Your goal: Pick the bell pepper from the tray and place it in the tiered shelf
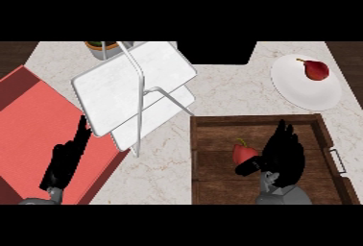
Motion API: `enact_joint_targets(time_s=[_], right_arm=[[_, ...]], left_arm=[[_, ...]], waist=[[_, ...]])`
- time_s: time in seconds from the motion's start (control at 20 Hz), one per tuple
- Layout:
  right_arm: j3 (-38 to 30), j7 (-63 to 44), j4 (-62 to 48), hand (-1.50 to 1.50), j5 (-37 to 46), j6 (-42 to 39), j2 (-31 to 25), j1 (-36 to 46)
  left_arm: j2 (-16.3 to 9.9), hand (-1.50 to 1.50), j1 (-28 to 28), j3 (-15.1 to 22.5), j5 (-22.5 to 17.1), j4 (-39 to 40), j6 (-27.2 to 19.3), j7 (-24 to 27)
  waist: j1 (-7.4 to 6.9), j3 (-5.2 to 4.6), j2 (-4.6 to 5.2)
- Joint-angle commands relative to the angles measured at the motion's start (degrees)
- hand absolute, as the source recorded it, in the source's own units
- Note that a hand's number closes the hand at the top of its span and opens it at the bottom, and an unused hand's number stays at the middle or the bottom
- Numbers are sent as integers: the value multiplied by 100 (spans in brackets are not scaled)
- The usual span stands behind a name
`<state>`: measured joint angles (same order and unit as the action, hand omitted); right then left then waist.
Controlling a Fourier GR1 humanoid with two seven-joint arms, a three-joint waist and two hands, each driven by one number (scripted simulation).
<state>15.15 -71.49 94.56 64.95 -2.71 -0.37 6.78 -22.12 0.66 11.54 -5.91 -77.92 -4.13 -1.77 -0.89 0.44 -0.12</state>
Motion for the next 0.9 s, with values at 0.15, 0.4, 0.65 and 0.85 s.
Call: enact_joint_targets(time_s=[0.15, 0.4, 0.65, 0.85], right_arm=[[29, -1373, -411, -150, -51, -103, 35, 162], [-178, -1373, -513, -150, -104, -255, 35, 552], [-7, -1373, -979, -150, -271, 55, 36, 533], [-75, -1368, -1091, -150, -359, 175, 36, 562]], left_arm=[[188, 0, 226, 72, -70, -28, 113, -127], [224, 0, 213, 34, -107, -129, 135, -143], [72, 0, -110, -43, -84, -76, 278, 168], [212, 0, -42, 88, 11, -342, 112, -151]], waist=[[78, -50, 20], [54, -49, 18], [-4, -51, 21], [10, -43, 12]])
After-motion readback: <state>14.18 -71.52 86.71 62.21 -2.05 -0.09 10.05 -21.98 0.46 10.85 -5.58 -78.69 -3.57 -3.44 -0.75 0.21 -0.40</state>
